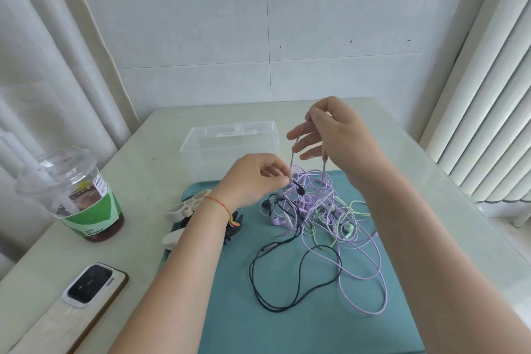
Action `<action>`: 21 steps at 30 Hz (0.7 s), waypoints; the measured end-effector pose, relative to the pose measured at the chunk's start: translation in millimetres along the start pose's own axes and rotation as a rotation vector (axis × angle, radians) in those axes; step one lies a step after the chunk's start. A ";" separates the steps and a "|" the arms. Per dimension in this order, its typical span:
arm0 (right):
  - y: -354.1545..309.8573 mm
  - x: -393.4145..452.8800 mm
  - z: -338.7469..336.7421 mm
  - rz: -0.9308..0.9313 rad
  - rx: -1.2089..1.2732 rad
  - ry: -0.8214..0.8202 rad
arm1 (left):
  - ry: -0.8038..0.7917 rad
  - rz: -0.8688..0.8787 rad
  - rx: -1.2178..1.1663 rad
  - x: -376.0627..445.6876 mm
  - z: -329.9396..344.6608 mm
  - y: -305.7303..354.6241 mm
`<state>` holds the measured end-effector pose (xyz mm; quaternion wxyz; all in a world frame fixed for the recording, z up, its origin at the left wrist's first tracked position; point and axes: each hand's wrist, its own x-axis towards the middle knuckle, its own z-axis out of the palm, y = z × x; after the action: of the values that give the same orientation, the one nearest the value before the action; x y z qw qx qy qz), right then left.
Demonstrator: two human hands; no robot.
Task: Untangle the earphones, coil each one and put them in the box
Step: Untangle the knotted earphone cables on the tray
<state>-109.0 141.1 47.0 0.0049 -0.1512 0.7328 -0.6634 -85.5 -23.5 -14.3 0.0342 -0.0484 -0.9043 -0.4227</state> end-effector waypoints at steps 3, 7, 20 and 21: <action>1.6 0.2 2.4 0.028 0.083 0.017 | 0.044 -0.062 0.168 0.6 -1.2 -3.5; 4.8 -0.2 -0.3 0.033 -0.139 0.006 | 0.094 -0.099 -0.172 -0.7 -6.6 -2.1; 13.9 0.2 -9.8 -0.029 -0.908 -0.282 | 0.201 -0.218 -0.451 0.8 -10.8 3.2; 15.5 1.3 -9.8 -0.041 -0.916 -0.266 | 0.191 -0.205 -0.451 0.3 -10.0 4.3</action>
<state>-115.6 151.5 33.3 0.0186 -0.2358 0.9397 -0.2470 -85.1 -28.4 -4.7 0.0646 0.0771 -0.7800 -0.6177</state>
